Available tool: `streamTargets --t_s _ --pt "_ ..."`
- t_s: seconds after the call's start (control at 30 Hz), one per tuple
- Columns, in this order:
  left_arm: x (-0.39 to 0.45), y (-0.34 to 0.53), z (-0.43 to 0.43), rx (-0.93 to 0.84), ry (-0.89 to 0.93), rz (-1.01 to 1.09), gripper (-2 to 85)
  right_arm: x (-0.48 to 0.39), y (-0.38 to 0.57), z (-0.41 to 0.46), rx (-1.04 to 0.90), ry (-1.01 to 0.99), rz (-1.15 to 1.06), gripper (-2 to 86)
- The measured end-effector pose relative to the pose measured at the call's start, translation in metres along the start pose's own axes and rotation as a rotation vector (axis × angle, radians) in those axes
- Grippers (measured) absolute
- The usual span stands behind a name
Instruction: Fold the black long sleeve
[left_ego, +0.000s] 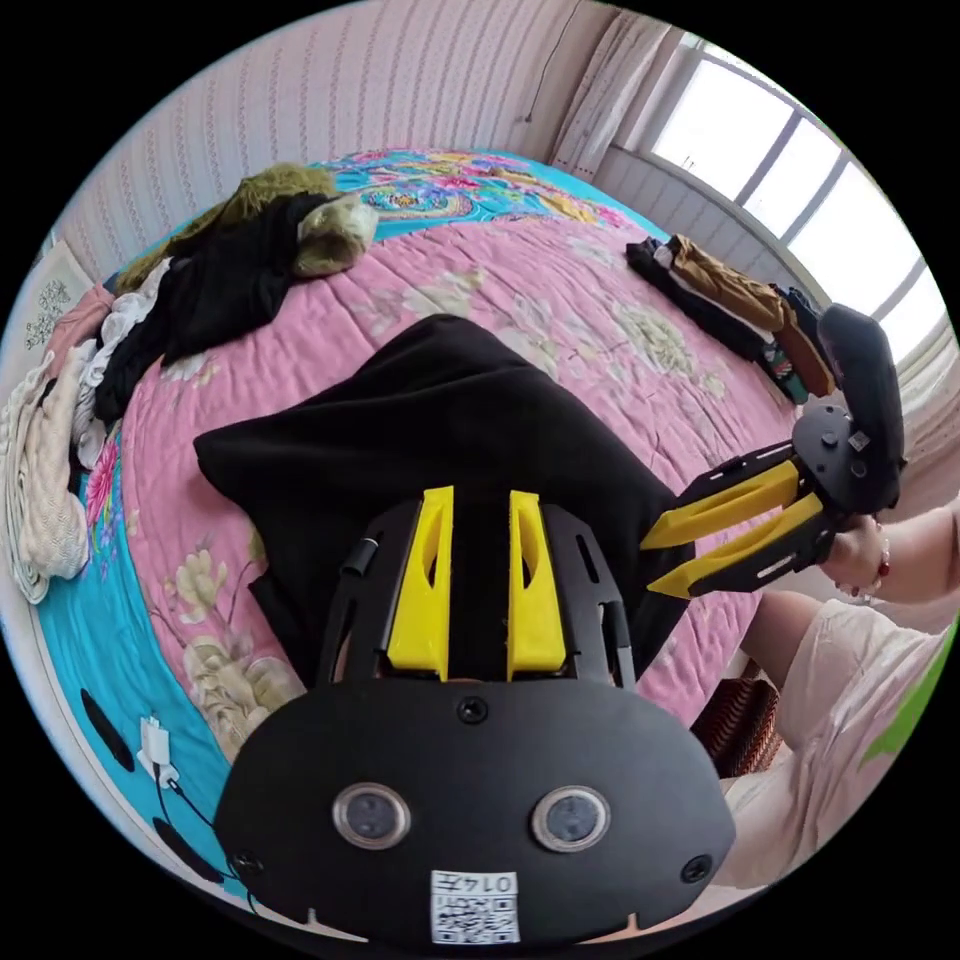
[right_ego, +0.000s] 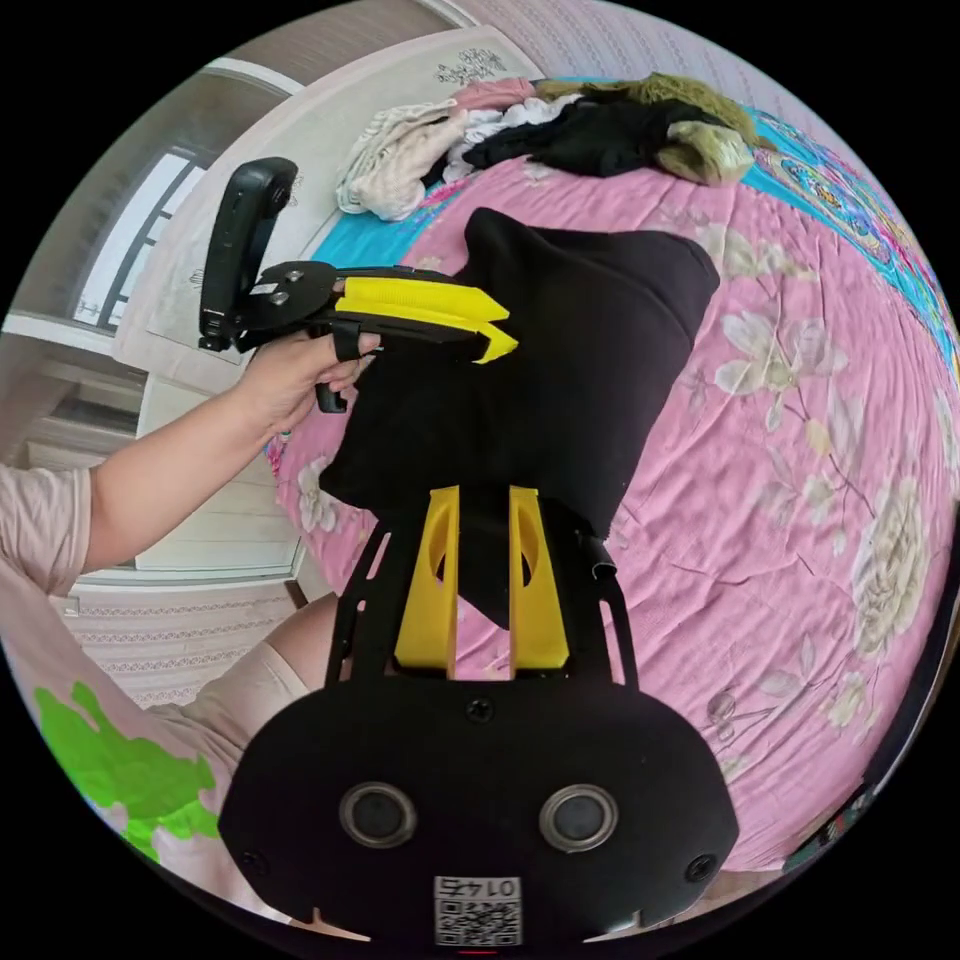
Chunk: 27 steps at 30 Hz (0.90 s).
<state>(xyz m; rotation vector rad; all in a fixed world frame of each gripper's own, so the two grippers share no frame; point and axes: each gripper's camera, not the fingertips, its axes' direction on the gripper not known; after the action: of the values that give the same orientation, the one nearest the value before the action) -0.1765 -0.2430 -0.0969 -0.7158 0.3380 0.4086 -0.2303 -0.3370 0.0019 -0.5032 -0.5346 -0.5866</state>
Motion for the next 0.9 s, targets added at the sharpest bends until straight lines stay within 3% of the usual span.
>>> streamTargets --t_s 0.07,0.27,0.5,0.73,0.9 --pt "-0.009 0.008 0.024 -0.059 0.024 -0.051 8.7 0.003 -0.009 0.012 -0.039 -0.014 0.022 8.2" --pt "-0.036 0.033 0.01 0.002 0.054 -0.142 8.6 0.006 -0.018 -0.018 0.025 -0.085 0.063 9.7" --pt "-0.06 0.145 -0.032 -0.003 0.053 -0.415 12.9 0.031 0.001 -0.052 0.043 -0.162 0.213 11.5" --pt "-0.055 0.224 0.0 -0.121 0.134 -0.62 13.5 0.042 -0.004 -0.05 -0.013 -0.218 0.299 11.3" --pt "-0.055 0.238 0.02 -0.103 0.119 -0.672 13.4 0.046 -0.021 -0.051 -0.024 -0.232 0.323 11.2"
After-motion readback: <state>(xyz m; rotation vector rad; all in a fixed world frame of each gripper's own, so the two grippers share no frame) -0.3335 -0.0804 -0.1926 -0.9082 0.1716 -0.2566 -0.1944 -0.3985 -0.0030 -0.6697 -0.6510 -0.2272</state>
